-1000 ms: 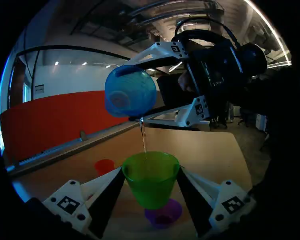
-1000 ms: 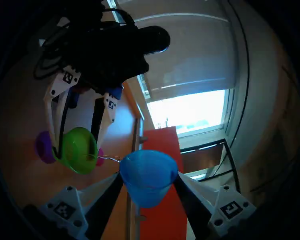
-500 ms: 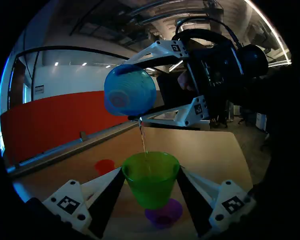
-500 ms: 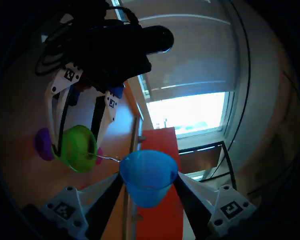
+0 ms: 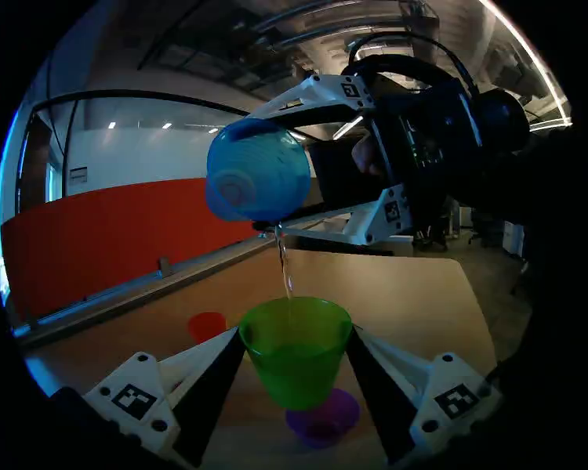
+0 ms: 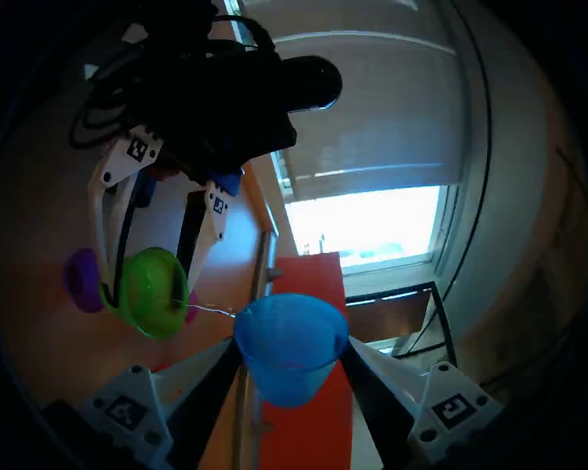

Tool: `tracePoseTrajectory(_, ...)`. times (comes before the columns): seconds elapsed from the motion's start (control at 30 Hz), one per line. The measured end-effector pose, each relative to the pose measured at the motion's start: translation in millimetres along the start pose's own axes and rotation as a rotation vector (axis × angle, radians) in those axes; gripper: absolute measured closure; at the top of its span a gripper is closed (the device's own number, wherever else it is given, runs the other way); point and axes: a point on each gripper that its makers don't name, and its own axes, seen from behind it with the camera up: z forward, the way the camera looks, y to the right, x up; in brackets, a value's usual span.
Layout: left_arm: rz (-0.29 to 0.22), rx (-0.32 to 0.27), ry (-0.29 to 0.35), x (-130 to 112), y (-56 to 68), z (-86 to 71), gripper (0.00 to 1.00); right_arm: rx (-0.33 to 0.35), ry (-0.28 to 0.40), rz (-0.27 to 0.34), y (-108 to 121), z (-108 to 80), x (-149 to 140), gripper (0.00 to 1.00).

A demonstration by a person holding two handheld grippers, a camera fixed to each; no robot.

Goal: Pour water

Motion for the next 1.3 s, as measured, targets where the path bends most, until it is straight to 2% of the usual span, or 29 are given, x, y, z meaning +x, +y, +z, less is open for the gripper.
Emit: tracePoseTrajectory(1.3,0.006,0.012,0.018,6.2,-3.5,-1.8,0.13,-0.013,0.0,-0.08,1.2,-4.3,16.1,0.11)
